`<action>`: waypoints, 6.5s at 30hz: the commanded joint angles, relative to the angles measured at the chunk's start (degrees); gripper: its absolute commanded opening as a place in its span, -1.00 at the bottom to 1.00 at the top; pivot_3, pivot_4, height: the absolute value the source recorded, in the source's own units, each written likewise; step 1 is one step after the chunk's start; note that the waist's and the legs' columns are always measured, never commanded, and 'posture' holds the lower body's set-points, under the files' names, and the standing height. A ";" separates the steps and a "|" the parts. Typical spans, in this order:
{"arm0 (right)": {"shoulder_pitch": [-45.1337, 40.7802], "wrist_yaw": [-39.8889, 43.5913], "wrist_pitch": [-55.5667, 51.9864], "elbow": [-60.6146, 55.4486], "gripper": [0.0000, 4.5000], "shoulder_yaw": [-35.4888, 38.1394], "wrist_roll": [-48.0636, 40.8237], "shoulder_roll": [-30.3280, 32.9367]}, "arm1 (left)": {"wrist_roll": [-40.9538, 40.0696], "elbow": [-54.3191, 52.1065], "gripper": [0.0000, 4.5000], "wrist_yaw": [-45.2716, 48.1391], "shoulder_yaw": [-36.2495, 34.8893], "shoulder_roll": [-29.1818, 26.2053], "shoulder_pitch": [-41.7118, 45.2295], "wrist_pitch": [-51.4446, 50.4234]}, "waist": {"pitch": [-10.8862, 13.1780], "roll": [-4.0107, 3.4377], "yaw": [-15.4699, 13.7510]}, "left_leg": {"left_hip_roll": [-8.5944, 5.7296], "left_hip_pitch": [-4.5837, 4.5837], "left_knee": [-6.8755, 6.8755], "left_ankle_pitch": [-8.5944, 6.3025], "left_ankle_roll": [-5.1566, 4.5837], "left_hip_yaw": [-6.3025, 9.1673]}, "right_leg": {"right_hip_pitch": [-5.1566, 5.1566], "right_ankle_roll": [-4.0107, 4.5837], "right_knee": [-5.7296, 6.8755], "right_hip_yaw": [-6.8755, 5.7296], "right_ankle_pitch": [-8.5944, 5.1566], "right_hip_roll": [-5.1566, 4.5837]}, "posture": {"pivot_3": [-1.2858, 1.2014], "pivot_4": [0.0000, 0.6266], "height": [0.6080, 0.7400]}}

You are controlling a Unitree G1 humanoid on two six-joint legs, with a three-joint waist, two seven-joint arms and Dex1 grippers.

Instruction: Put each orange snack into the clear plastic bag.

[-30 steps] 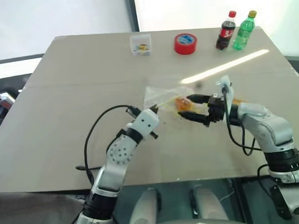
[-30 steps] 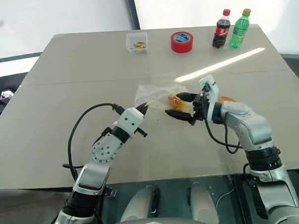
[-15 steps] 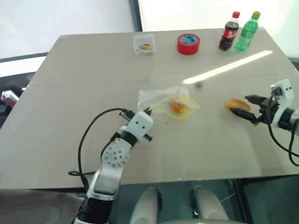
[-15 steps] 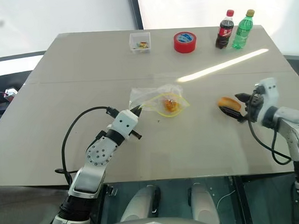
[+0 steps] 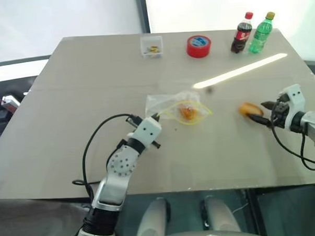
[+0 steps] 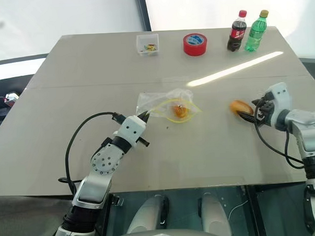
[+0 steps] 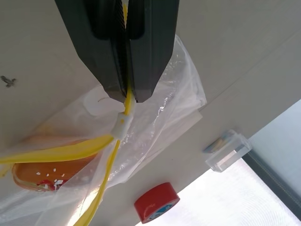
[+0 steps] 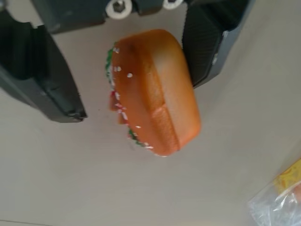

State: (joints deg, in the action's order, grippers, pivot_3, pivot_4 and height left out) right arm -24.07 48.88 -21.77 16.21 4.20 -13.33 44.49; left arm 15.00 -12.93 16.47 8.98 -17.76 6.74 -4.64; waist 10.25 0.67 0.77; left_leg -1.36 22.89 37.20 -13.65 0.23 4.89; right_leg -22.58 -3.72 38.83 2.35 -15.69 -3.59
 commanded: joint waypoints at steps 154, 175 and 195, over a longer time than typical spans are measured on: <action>-23.68 -3.74 19.85 -21.57 0.20 -20.45 20.84 -12.04 | -0.73 1.23 -1.00 7.79 1.55 -4.50 22.52 2.20 | 0.07 0.09 0.58 | -0.05 0.94 0.27 0.19 0.29 0.20 | -0.91 -0.06 0.08 -0.04 0.19 0.02 | 0.03 -0.52 1.00; -24.68 -2.51 25.69 -19.36 -0.99 -21.15 24.47 -13.90 | -1.22 2.13 -1.00 7.23 1.27 -3.88 22.34 2.19 | 0.07 0.09 0.36 | -0.04 0.91 0.27 0.19 0.28 0.18 | -0.91 -0.05 0.15 -0.04 0.19 0.05 | 0.03 -0.52 1.00; -25.01 -1.78 27.54 -18.69 -0.25 -21.85 26.29 -15.54 | -1.27 1.82 -1.00 6.93 0.97 -3.19 21.65 1.75 | 0.07 0.08 0.35 | -0.04 0.91 0.29 0.19 0.29 0.17 | -0.91 -0.05 0.17 -0.04 0.19 0.05 | 0.03 -0.52 1.00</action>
State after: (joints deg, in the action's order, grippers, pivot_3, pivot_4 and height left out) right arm -47.04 48.09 4.10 -1.53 -18.01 12.50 28.98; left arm 14.30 -8.77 23.95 11.02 -21.02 28.23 -3.19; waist 10.32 0.76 1.12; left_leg -1.40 23.81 37.50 -13.46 0.52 5.06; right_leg -23.49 -3.77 38.99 2.31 -15.50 -3.54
